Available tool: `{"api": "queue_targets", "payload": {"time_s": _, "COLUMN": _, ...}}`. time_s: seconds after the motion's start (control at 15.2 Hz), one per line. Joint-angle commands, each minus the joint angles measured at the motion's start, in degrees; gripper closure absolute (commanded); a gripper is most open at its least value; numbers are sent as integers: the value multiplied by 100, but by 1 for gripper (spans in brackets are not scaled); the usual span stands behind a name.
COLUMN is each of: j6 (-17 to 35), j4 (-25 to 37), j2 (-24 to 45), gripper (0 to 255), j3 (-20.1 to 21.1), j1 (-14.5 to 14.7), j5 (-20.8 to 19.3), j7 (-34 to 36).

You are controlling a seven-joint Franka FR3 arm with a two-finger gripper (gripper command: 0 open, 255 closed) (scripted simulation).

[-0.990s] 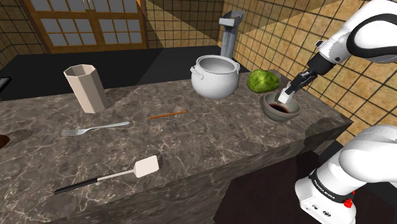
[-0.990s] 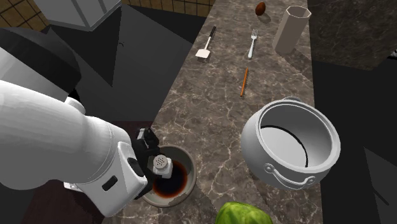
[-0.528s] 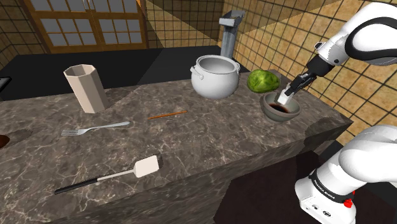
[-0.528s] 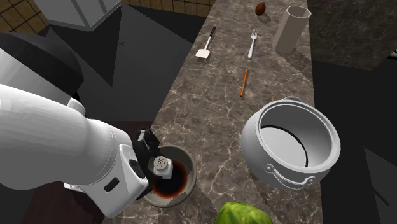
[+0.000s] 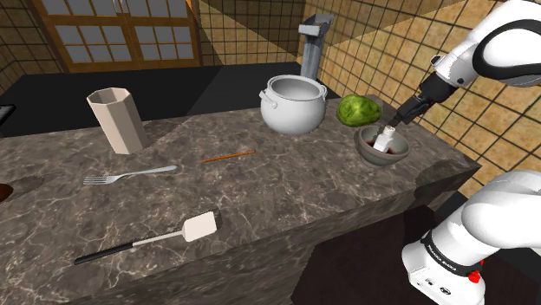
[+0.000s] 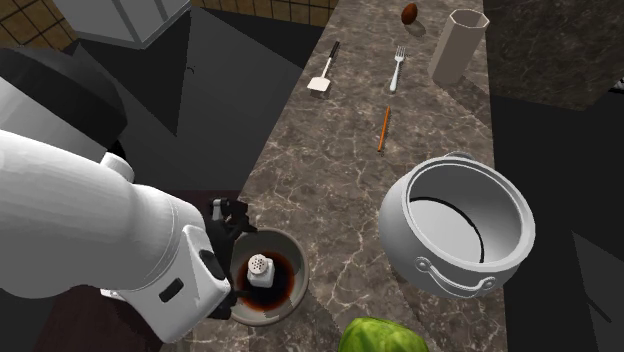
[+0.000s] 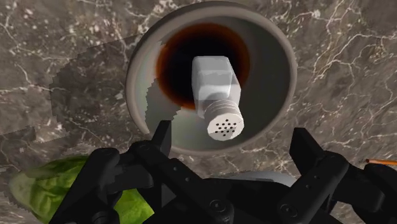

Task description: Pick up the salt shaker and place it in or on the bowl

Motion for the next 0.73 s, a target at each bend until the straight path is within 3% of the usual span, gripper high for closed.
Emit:
{"api": "queue_targets", "payload": {"time_s": 0.0, "j6": -345, "j4": 246, "j2": -92, "gripper": 0, "j3": -5, "j1": -30, "j5": -21, "j7": 5}}
{"api": "queue_targets", "payload": {"time_s": 0.13, "j6": -713, "j4": 562, "j2": -142, "gripper": 0, "j3": -14, "j1": -47, "j5": -37, "j7": 10}}
{"api": "queue_targets", "payload": {"time_s": 0.66, "j6": -713, "j4": 562, "j2": -142, "gripper": 0, "j3": -13, "j1": -47, "j5": -37, "j7": 10}}
